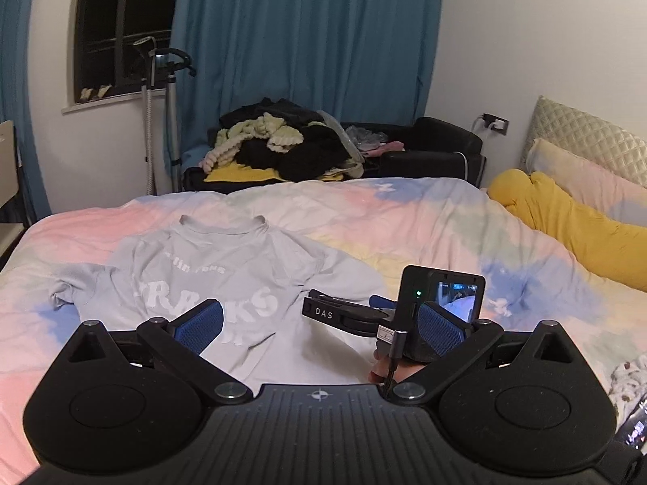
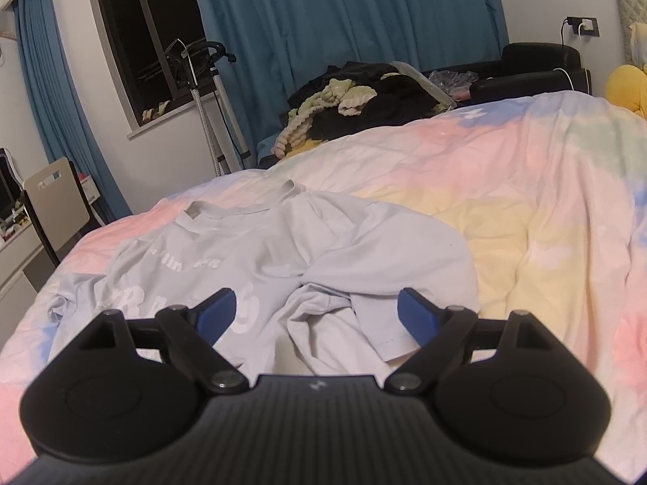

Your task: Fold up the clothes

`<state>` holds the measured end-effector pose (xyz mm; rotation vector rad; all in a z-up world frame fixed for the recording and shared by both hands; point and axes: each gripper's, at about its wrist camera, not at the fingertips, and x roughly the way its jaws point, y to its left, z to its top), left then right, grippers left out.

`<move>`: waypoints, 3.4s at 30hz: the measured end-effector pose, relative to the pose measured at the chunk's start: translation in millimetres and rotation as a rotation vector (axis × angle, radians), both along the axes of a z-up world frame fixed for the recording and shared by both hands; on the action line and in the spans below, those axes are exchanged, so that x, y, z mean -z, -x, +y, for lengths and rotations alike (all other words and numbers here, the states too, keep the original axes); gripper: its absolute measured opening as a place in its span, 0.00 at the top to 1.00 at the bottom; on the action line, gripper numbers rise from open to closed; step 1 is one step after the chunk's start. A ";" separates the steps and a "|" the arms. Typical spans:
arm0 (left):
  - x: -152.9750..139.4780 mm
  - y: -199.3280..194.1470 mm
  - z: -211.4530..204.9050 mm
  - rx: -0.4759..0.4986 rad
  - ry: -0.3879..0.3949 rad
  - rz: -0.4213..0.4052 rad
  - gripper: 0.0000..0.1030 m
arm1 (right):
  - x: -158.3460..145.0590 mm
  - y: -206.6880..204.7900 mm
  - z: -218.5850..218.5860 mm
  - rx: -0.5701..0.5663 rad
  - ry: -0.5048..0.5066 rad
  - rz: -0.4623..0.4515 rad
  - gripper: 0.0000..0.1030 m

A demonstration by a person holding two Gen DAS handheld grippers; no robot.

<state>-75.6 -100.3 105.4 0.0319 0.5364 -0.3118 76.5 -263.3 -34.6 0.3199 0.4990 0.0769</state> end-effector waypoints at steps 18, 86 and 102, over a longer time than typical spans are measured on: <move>113.2 -42.9 26.2 -0.171 -0.070 -0.103 0.00 | -3.1 -36.0 -63.9 0.136 -0.166 0.030 0.15; 140.1 -33.1 169.6 -0.224 -0.032 0.457 0.00 | -29.4 9.8 -53.7 -0.092 -0.200 -0.043 0.28; 177.8 -27.5 183.1 -0.112 -0.157 0.869 0.89 | 12.7 43.4 53.2 -0.320 0.021 0.086 0.28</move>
